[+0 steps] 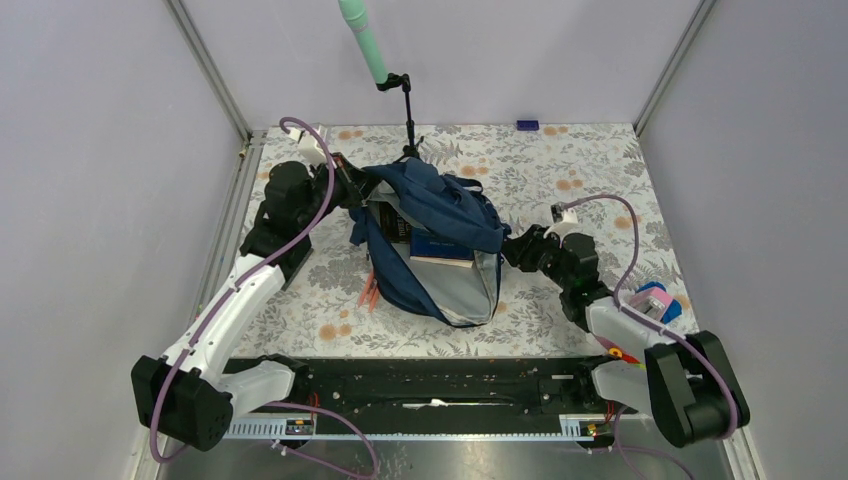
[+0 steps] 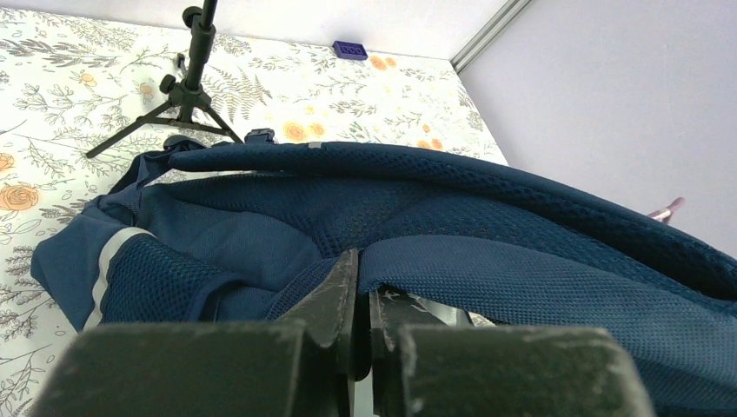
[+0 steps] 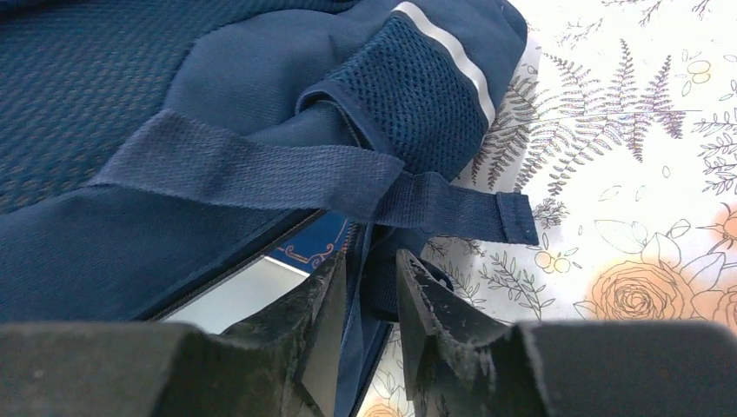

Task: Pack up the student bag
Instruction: Adjust the student bag at the center of the board.

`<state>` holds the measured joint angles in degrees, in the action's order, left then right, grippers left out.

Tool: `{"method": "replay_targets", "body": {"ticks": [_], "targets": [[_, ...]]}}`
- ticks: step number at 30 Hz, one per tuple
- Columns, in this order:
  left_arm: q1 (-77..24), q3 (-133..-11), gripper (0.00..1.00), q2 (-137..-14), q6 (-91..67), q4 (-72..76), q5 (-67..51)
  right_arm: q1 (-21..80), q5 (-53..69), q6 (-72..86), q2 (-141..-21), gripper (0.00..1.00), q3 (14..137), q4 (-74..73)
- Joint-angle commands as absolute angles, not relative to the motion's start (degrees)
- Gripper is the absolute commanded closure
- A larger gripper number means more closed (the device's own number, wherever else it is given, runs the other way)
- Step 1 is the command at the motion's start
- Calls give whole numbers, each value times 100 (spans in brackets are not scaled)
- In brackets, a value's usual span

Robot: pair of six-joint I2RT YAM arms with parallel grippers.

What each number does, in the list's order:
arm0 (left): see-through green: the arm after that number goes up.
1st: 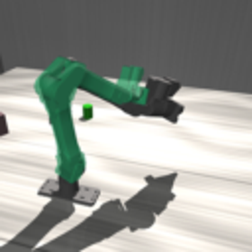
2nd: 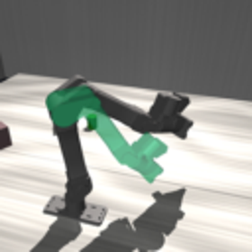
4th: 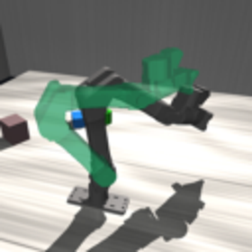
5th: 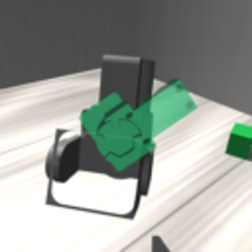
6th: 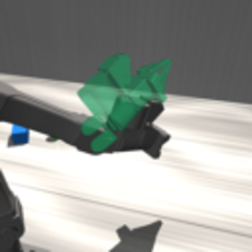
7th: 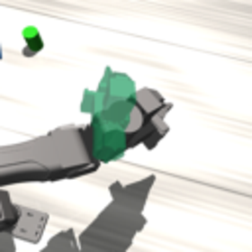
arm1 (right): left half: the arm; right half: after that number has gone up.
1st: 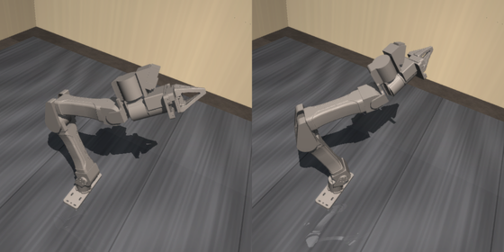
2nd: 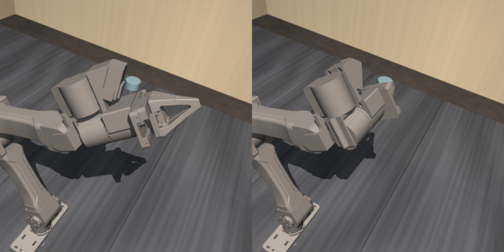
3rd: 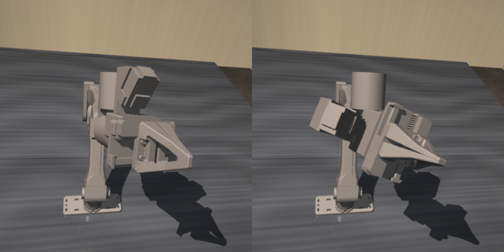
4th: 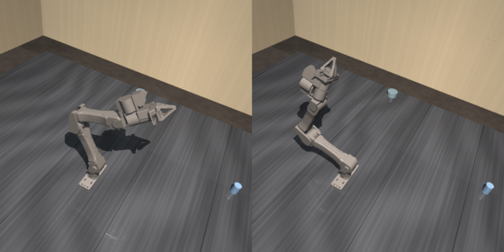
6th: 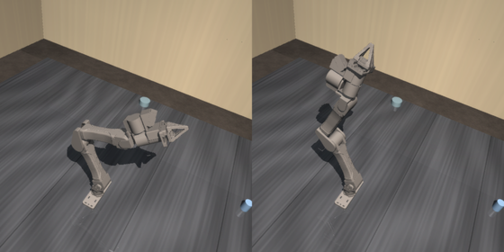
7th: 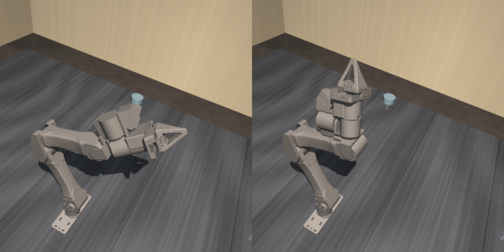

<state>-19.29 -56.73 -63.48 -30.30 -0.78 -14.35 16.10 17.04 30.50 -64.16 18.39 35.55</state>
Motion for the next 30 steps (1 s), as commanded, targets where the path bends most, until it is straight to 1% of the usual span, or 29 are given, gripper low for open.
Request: {"method": "replay_targets", "body": {"ticks": [1,5,10,12,18,21,26,30], "targets": [[-1813,-5825,100,-6282,-3113,451,-1486,1600,1499,3360,-6932,65,1959,4618],[-1780,-5853,100,-6321,-3074,397,-1563,1597,1271,3639,-7466,64,1931,5149],[-1741,-5862,100,-6341,-3050,387,-1692,1594,1063,4096,-7861,58,1915,5767],[-1732,-5862,100,-6346,-3050,387,-1728,1595,822,4467,-7924,54,1933,5724],[-1714,-5874,100,-6364,-3043,431,-1814,1598,399,5295,-8008,49,1903,5716],[-1714,-5863,100,-6355,-3040,441,-1837,1600,464,5667,-8030,49,2006,5507],[-1705,-5851,100,-6376,-3054,465,-1856,1604,533,6185,-8225,46,2001,5633],[-1705,-5858,100,-6389,-3082,526,-1891,1614,663,6456,-8495,39,1980,5799]]}}
